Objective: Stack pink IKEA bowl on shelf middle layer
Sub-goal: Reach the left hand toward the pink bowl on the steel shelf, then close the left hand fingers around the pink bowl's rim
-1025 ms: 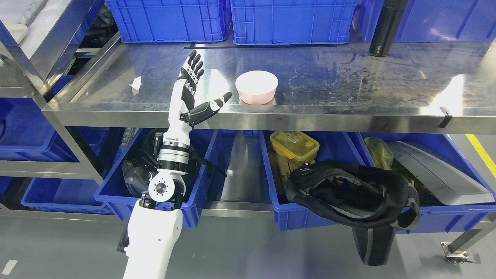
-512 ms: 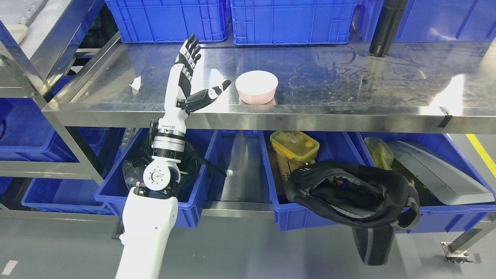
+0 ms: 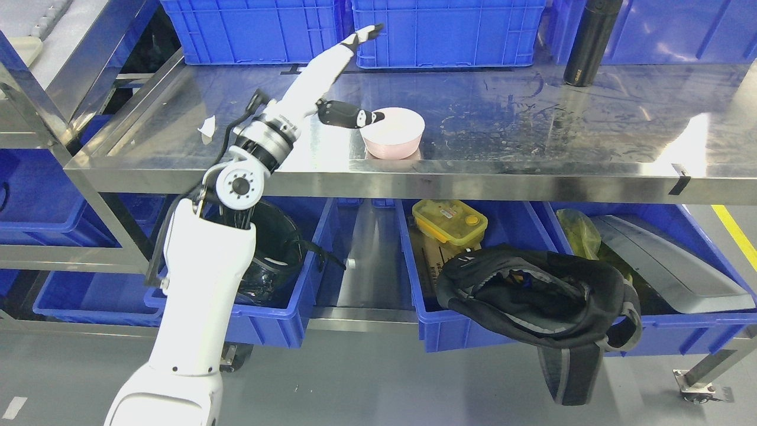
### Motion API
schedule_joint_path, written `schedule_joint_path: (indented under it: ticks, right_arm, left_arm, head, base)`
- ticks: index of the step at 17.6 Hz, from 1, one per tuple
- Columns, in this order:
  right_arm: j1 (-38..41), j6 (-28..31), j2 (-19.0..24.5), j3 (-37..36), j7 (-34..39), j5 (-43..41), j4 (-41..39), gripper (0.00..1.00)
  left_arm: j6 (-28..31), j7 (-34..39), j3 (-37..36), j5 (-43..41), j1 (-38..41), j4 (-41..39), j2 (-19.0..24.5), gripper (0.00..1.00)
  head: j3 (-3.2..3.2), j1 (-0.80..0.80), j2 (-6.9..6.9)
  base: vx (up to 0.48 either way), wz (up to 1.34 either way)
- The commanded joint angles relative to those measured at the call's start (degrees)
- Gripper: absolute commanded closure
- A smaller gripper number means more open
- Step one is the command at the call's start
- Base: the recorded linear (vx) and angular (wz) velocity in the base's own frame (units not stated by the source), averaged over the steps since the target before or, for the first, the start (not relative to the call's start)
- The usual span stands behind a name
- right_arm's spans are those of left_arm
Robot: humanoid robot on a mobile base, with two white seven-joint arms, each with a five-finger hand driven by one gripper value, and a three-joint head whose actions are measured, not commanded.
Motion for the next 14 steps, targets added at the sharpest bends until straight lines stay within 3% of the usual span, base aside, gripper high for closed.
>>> schedule_joint_path:
  ticks: [1,7,14]
  right_arm:
    - [0.88,0.03,-1.00,0.00,0.01,-0.01,-1.00,0.00]
    - [0.88,0.03,-1.00,0.00,0.01,-0.01,-1.00,0.00]
    - [0.88,0.03,-1.00,0.00,0.01,-0.01,-1.00,0.00]
  left_arm:
    - [0.49,-7.42,-13.02,-24.14,-9.96,3.90,1.05,0.07]
    - [0.31,-10.24,-15.83,-32.49,-9.97,9.80,-0.54,0.05]
    - [2.58,-10.24,-15.92,-32.68,-8.22,11.92,-5.69,0.01]
  head:
    - [0.00,0.00,0.00]
    - [0.00,0.00,0.00]
    - [0.00,0.00,0.00]
  base:
    - [0.000,0.00]
    - [0.000,0.00]
    - [0.000,0.00]
